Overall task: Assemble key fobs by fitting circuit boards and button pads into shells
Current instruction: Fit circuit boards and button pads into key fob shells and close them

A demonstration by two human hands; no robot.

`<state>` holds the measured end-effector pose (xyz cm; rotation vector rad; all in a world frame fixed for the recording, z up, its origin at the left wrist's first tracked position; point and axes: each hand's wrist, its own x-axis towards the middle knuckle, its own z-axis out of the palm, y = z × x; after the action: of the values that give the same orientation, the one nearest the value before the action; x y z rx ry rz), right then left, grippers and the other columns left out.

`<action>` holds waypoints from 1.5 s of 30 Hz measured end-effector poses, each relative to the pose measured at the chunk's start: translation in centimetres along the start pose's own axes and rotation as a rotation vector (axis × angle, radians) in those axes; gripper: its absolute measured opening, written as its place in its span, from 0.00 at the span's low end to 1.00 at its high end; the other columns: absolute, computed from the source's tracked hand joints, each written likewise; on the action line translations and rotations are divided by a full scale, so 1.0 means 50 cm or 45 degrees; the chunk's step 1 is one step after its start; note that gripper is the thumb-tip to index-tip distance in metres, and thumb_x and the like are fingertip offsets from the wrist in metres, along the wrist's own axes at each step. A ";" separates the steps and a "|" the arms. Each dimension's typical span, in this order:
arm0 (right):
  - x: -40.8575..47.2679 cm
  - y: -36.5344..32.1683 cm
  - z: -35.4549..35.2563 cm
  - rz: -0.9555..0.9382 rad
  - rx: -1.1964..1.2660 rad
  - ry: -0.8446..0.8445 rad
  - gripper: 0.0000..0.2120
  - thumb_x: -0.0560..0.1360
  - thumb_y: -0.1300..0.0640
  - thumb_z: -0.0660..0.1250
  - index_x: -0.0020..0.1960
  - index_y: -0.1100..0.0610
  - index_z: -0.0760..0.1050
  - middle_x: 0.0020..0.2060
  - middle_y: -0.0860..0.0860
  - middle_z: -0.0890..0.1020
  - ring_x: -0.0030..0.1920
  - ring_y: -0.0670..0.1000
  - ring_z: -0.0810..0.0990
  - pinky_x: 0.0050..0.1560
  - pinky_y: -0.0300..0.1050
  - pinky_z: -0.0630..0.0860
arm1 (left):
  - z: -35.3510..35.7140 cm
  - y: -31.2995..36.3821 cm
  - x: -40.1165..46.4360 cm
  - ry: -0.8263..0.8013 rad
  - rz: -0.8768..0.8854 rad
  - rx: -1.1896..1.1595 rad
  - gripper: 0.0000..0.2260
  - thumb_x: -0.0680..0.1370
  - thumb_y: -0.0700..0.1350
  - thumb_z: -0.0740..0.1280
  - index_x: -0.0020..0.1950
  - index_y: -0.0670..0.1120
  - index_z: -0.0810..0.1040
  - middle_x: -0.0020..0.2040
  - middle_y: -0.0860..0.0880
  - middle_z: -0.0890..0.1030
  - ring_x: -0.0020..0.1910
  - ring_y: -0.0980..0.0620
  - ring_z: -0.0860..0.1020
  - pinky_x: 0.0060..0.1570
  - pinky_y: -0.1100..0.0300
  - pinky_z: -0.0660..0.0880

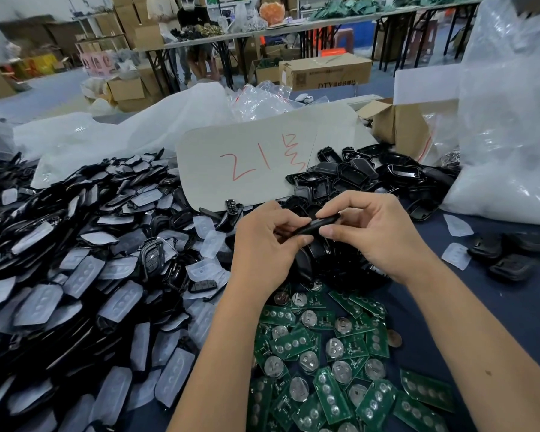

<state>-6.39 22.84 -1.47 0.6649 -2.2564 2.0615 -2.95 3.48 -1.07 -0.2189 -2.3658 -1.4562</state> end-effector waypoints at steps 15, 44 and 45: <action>0.000 -0.014 0.026 -0.021 0.036 0.087 0.10 0.78 0.63 0.75 0.58 0.55 0.82 0.41 0.48 0.84 0.38 0.50 0.81 0.41 0.41 0.79 | 0.016 -0.004 0.000 0.087 -0.214 -0.443 0.11 0.68 0.39 0.81 0.45 0.49 0.84 0.37 0.51 0.84 0.39 0.50 0.83 0.46 0.53 0.84; -0.002 -0.035 0.049 0.031 0.216 0.090 0.17 0.81 0.60 0.69 0.34 0.55 0.79 0.25 0.50 0.71 0.22 0.47 0.62 0.23 0.37 0.60 | -0.001 -0.009 0.002 -0.197 -0.445 -1.284 0.11 0.70 0.37 0.74 0.50 0.36 0.80 0.42 0.44 0.86 0.41 0.48 0.86 0.43 0.58 0.84; -0.002 -0.035 0.046 0.020 0.189 0.093 0.16 0.81 0.60 0.70 0.35 0.57 0.79 0.25 0.50 0.72 0.23 0.47 0.63 0.23 0.37 0.61 | -0.001 -0.010 0.002 -0.190 -0.458 -1.275 0.12 0.70 0.37 0.75 0.51 0.35 0.80 0.44 0.42 0.86 0.42 0.47 0.86 0.44 0.58 0.84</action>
<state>-5.13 20.63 -0.16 0.5687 -2.0934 2.2384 -3.18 3.20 -1.41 -0.1412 -1.5996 -2.7763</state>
